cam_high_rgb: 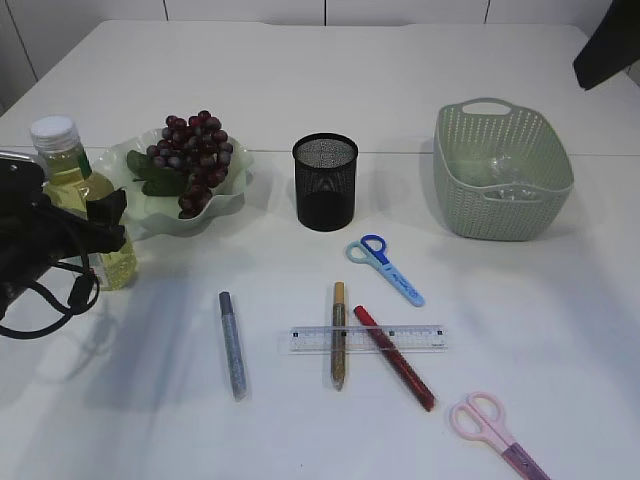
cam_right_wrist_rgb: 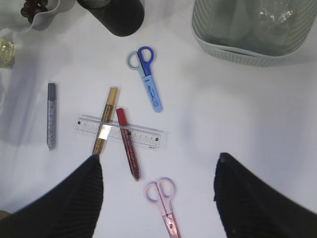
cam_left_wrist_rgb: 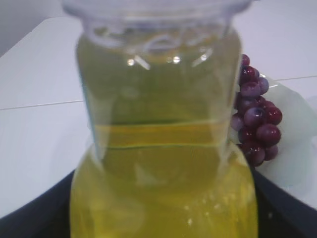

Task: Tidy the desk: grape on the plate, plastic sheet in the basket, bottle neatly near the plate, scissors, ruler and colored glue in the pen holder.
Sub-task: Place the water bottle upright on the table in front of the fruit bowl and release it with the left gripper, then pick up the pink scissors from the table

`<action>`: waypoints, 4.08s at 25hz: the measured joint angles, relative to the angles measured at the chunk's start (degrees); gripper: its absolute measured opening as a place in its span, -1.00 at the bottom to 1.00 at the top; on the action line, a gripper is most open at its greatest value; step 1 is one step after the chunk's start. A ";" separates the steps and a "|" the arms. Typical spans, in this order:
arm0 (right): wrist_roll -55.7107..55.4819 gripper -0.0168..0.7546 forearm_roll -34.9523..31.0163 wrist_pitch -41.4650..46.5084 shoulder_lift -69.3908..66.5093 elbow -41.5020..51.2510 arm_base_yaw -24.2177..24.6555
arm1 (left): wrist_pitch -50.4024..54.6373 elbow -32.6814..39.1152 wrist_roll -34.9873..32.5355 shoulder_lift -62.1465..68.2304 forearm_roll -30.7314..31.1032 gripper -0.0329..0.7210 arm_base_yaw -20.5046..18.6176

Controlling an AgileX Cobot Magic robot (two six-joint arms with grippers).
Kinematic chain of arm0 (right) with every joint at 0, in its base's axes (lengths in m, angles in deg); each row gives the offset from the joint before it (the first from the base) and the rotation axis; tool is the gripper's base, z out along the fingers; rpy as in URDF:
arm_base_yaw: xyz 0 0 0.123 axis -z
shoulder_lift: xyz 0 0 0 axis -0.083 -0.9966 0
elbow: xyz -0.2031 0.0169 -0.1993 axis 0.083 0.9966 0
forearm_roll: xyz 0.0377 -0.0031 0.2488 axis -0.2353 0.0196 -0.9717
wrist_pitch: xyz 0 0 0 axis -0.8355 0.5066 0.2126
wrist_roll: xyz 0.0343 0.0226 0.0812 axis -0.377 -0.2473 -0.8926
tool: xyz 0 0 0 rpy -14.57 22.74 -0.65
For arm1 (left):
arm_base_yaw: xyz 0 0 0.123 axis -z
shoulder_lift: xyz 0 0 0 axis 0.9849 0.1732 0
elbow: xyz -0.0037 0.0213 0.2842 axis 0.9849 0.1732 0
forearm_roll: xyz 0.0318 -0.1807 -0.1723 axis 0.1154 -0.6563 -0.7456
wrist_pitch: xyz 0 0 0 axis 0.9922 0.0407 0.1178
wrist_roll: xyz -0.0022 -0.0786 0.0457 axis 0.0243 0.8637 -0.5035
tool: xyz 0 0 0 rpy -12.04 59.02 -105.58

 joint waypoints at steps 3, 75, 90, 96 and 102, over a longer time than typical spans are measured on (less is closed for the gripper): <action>0.00 0.46 0.00 0.00 0.82 0.00 0.00 | -1.19 0.00 0.00 0.00 -0.36 0.70 0.00; 0.78 0.45 -0.28 0.17 5.23 0.00 0.00 | 70.15 3.15 -0.33 -57.79 -1.42 0.55 0.00; 0.22 0.45 -0.69 0.26 7.69 5.27 0.00 | 113.24 -15.98 -0.33 -67.05 -5.67 0.34 0.00; 0.13 0.45 -1.51 0.16 13.57 15.13 -1.53 | 120.52 -19.77 -0.33 -67.75 -6.29 0.34 0.00; 1.34 0.45 -2.62 0.16 15.76 24.15 -7.73 | 121.94 -21.86 -0.33 -68.60 -6.51 0.33 0.00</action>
